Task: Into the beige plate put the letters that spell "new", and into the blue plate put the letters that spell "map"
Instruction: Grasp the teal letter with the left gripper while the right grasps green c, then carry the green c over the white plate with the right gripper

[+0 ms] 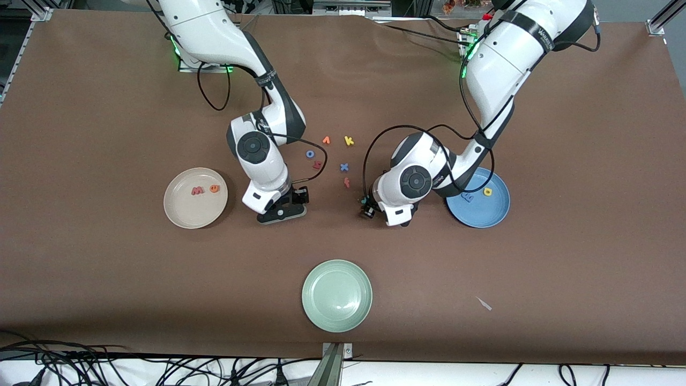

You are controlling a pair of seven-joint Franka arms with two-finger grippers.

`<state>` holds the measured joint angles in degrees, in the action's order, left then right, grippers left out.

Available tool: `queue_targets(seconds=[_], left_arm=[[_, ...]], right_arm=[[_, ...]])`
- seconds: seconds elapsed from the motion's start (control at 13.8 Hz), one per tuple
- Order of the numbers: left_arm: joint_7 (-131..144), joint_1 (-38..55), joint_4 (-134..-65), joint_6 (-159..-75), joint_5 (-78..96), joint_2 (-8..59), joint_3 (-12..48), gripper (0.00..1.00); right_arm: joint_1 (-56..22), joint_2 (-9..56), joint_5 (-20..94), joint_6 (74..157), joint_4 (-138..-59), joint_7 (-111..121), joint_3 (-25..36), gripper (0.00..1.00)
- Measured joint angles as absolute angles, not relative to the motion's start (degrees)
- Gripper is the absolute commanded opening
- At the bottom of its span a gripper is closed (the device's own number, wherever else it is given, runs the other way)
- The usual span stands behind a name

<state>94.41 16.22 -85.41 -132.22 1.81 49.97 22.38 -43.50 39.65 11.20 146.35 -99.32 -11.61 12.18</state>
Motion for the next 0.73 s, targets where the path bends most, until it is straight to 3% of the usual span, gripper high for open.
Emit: queue_targets(seconds=[0.07, 0.22, 0.44, 0.51, 0.58, 0.73], left_arm=[[94.6, 16.7, -85.4, -133.1, 1.8, 50.3, 22.4, 0.78], [94.9, 17.1, -85.4, -133.5, 1.8, 50.7, 22.4, 0.63], [94.9, 17.1, -85.8, -133.5, 1.8, 50.8, 22.0, 0.63], [94.9, 17.1, -86.0, -133.5, 1.8, 50.8, 21.9, 0.53], [94.9, 17.1, -86.0, -133.5, 1.8, 50.8, 21.9, 0.33], [94.9, 17.1, -85.9, -133.7, 1.8, 50.8, 21.9, 0.17]], right_arm=[[-44.1, 40.3, 11.2, 147.6, -99.3, -12.2, 12.2, 0.71], [-44.9, 41.5, 11.2, 149.4, -99.3, -13.2, 12.2, 0.71], [-45.2, 42.4, 11.2, 150.5, -99.3, -13.8, 12.2, 0.69], [-45.3, 42.6, 11.2, 150.9, -99.3, -13.8, 12.2, 0.68], [-45.3, 42.7, 11.2, 151.2, -99.3, -13.9, 12.2, 0.65], [-45.2, 42.9, 11.2, 151.6, -99.3, -14.0, 12.2, 0.52]])
